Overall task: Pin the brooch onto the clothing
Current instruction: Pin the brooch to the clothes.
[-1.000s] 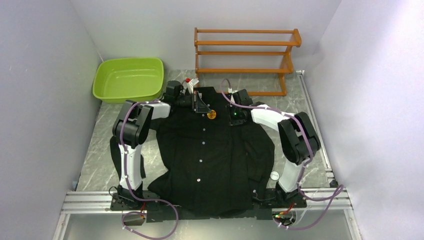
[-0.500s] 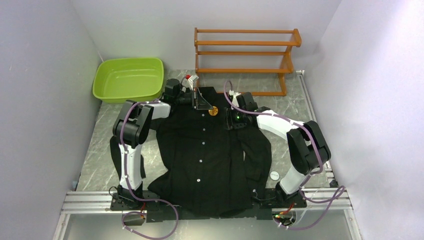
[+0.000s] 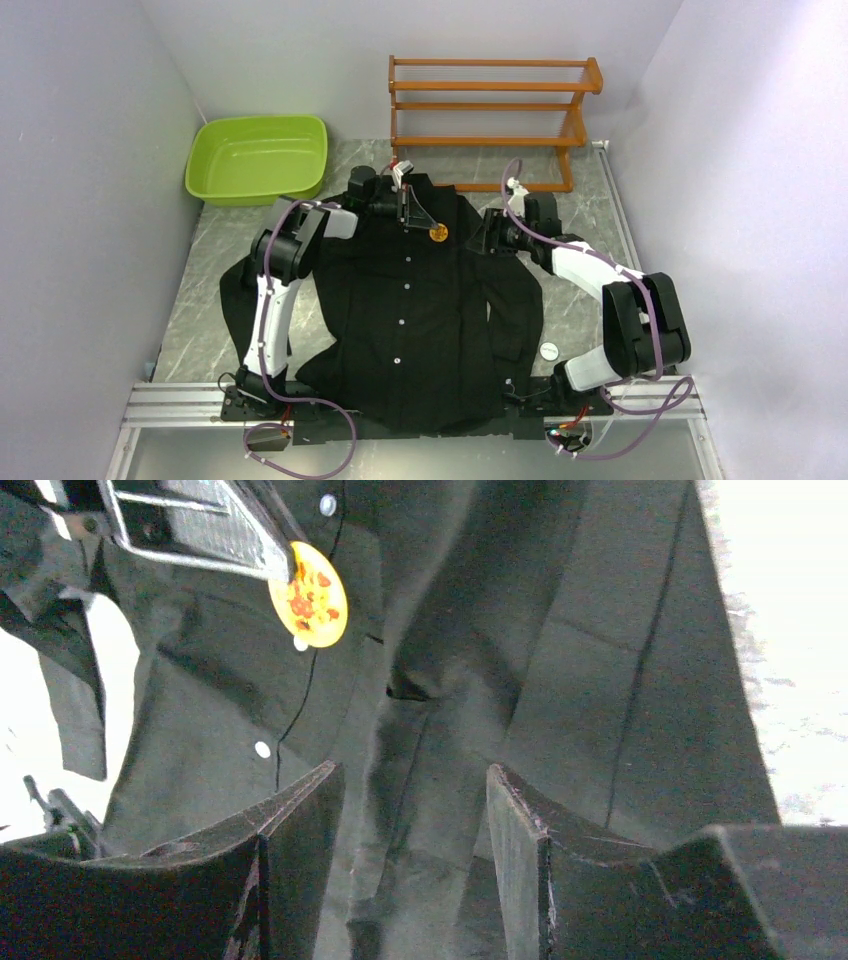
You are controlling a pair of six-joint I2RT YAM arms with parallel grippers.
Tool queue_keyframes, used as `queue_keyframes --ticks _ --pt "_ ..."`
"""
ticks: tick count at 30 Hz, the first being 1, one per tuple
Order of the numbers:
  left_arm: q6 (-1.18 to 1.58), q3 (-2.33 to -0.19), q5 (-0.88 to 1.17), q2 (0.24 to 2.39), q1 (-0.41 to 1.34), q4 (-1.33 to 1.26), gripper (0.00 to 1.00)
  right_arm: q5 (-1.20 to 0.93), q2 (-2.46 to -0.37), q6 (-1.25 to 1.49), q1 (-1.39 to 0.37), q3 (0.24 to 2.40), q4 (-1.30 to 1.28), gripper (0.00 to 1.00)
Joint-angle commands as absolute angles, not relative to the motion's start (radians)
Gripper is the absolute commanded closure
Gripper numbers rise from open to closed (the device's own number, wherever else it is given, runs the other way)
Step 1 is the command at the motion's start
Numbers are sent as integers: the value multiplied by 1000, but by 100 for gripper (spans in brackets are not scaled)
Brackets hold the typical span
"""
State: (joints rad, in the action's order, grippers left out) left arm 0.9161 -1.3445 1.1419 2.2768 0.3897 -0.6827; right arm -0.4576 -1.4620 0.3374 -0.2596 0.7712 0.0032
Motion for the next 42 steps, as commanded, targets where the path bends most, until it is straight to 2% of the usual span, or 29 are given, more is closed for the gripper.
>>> queue_keyframes --ticks 1,9,20,31,42 --pt "1017 -1401 1200 2331 403 -791 97 -616 -1471 392 -209 753 137 42" --pt "1119 -1463 1248 2405 423 -856 97 -621 -1486 381 -202 762 124 42" --pt "1027 -1551 1235 2454 453 -687 97 -596 -1484 372 -200 769 99 42" --pt "1138 -1563 1218 2495 458 -824 97 -586 -1471 366 -196 772 82 42" --pt "1171 -1628 1223 2517 483 -840 97 -683 -1522 452 -183 765 196 40"
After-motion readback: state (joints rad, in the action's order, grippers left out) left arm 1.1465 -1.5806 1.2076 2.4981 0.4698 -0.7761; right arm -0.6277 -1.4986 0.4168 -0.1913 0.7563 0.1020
